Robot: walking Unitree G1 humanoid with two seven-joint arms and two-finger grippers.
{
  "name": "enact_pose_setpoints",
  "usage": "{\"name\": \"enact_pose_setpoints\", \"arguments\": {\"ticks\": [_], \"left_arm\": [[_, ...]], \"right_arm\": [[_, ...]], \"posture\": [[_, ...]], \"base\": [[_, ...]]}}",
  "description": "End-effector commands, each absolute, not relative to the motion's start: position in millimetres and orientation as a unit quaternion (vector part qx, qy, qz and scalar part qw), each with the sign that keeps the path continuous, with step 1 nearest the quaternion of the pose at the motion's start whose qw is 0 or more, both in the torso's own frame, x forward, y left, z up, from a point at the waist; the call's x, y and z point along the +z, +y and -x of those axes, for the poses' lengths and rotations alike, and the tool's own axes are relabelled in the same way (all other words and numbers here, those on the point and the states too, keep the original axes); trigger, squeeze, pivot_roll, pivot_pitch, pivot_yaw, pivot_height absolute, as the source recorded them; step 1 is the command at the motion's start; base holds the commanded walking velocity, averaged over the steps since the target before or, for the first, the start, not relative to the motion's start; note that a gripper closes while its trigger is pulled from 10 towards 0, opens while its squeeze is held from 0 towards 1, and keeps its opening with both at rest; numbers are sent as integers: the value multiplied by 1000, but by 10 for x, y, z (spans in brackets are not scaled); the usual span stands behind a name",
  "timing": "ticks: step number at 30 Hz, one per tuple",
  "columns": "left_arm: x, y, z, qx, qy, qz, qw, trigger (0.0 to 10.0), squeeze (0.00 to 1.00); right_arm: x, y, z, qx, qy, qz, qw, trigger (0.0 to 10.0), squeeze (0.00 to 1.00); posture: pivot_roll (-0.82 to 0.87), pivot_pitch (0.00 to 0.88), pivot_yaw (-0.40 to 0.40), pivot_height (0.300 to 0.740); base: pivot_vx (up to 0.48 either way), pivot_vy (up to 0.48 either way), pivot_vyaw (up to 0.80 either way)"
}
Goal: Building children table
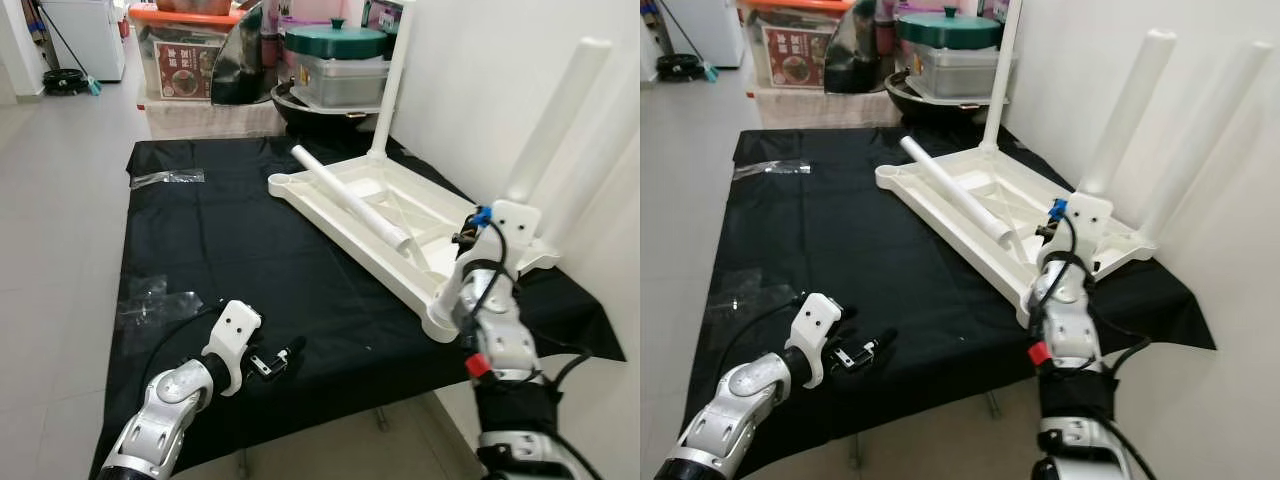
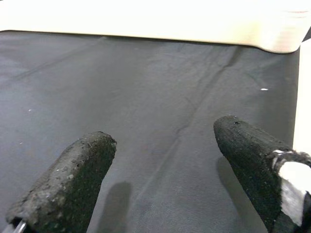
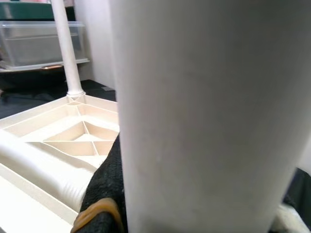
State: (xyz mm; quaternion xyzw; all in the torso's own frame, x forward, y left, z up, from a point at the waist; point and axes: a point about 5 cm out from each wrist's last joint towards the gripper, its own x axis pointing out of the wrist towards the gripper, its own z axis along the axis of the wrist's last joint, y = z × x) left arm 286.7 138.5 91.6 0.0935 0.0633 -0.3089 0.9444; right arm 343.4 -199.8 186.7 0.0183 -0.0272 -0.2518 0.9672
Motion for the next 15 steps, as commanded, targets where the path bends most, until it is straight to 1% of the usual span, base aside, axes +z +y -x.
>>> {"name": "enact_pose_setpoints", "arguments": {"ticks": [1,4,5,6,8,10,11,12,14,15], "left_arm": [[911,1350,-2867,-315,66,-97,942,10000,0],[909,1353,-2874,-314,66,-98,942,10000,0],[908,1345,-2875,-314,66,-97,942,10000,0],[903,1334,-2871,-314,66,-96,942,10000,0],[899,1326,-2867,-314,66,-96,942,10000,0],[893,1324,-2863,-314,66,-96,942,10000,0],[887,1328,-2860,-314,67,-96,942,10000,0],[885,1334,-2859,-313,68,-97,942,10000,0],[884,1342,-2858,-312,68,-97,943,10000,0],[884,1342,-2858,-312,68,-97,943,10000,0]], "right_arm": [[1617,-2020,-3362,-275,29,20,961,1569,0],[1642,-1948,-3382,-254,33,21,966,1569,0],[1657,-1906,-3410,-234,35,17,972,10000,0],[1691,-1875,-3438,-213,30,12,976,10000,0],[1718,-1843,-3473,-199,25,5,980,10000,0],[1748,-1841,-3494,-196,17,-2,981,10000,0],[1794,-1834,-3511,-191,-2,-6,982,10000,0],[1848,-1854,-3515,-187,-24,-19,982,10000,1000],[1931,-1895,-3507,-177,-50,-47,982,10000,1000],[1931,-1895,-3507,-177,-50,-47,982,10000,1000]], "posture": [[6,0,-103,740],[0,0,-108,740],[0,0,-108,740],[0,0,-110,740],[0,0,-110,740],[-2,0,-110,740],[0,0,-111,740],[0,0,-111,740],[3,0,-113,740],[3,0,-113,740]], "base": [[0,0,0],[0,0,0],[0,0,0],[0,0,0],[0,0,0],[0,0,0],[0,0,0],[0,0,0],[0,0,0],[0,0,0]]}}
